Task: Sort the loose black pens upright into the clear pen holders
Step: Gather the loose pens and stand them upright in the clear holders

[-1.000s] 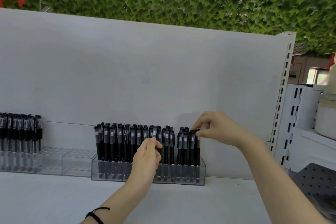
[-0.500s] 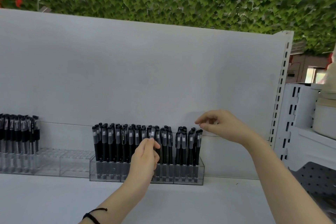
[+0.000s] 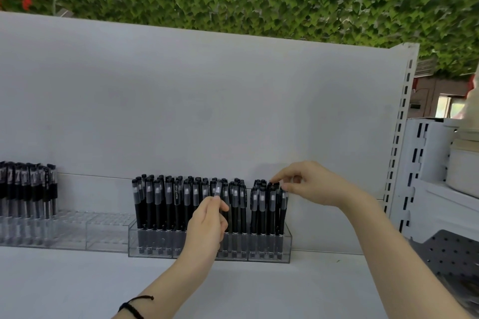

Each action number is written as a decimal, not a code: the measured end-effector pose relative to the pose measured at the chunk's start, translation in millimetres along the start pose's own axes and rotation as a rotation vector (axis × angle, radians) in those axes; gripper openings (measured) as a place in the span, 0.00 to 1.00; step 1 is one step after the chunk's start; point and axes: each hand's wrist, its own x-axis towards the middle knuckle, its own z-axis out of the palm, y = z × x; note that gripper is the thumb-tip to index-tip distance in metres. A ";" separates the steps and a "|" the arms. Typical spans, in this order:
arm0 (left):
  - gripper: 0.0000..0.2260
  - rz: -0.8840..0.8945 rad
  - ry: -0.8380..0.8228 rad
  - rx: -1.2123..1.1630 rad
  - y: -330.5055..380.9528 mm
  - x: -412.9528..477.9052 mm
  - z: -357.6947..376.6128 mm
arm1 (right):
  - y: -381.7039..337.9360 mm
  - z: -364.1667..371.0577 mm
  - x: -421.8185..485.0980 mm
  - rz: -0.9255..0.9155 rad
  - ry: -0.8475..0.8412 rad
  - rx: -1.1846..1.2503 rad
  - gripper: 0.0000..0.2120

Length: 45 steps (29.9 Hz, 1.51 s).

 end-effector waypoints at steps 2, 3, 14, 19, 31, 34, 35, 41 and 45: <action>0.13 -0.003 0.001 0.000 -0.2 0.0 -0.2 | -1.6 1.5 0.4 -0.022 -0.025 -0.041 0.14; 0.13 -0.005 0.001 -0.002 -0.2 0.0 -0.2 | -2.1 2.0 0.4 -0.025 -0.044 -0.061 0.16; 0.13 0.001 -0.003 0.011 -0.1 -1.1 0.1 | 0.9 0.4 -1.5 -0.082 -0.063 0.011 0.16; 0.13 -0.003 -0.007 0.012 -0.5 -0.8 0.8 | -2.5 0.4 -4.9 -0.026 -0.075 0.062 0.14; 0.12 -0.023 -0.003 0.001 1.4 -1.9 1.0 | -14.2 13.3 4.4 0.135 0.182 0.182 0.03; 0.11 -0.035 -0.013 -0.046 4.1 -1.4 2.6 | -14.5 5.5 0.3 0.140 0.058 0.247 0.05; 0.11 -0.040 -0.014 -0.053 4.7 -1.2 3.0 | -13.6 4.0 -0.3 0.150 0.034 0.239 0.06; 0.11 -0.067 0.005 -0.031 4.4 -2.2 3.1 | -8.5 1.2 -2.5 0.132 0.003 0.253 0.09; 0.11 -0.068 0.016 -0.030 4.5 -0.9 2.6 | -7.9 -0.3 -2.5 0.098 0.086 0.260 0.08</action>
